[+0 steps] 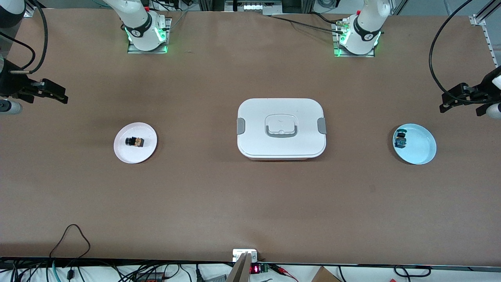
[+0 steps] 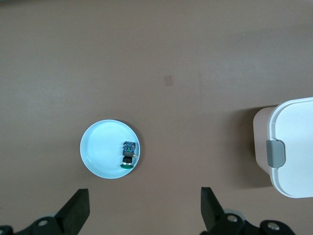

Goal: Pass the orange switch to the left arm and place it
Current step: 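Move the right gripper toward the white plate with the orange switch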

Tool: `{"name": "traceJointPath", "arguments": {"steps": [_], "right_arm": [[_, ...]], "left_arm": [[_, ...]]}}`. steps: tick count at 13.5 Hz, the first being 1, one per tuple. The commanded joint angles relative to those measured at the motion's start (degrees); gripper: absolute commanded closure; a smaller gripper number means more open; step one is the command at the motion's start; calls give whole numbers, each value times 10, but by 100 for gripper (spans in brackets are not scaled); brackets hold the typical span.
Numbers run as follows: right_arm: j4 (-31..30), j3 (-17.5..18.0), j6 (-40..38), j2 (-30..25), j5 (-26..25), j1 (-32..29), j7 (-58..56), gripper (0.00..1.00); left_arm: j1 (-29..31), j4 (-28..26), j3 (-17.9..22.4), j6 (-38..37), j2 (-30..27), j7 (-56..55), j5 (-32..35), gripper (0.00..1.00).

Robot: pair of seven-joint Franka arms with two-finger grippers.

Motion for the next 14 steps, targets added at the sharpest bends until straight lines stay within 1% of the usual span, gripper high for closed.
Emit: {"name": "traceJointPath", "arguments": {"steps": [1, 7, 11, 14], "right_arm": [[5, 1, -10, -6, 6, 1, 11, 0], [6, -1, -10, 0, 6, -2, 11, 0], [3, 1, -10, 22, 2, 1, 1, 0], [1, 2, -9, 34, 2, 5, 8, 0]], "left_arm": [[-2, 17, 1, -13, 8, 1, -5, 0], [-2, 15, 1, -13, 8, 1, -5, 0], [-3, 15, 0, -23, 8, 0, -5, 0], [-3, 17, -16, -24, 7, -1, -5, 0]]}}
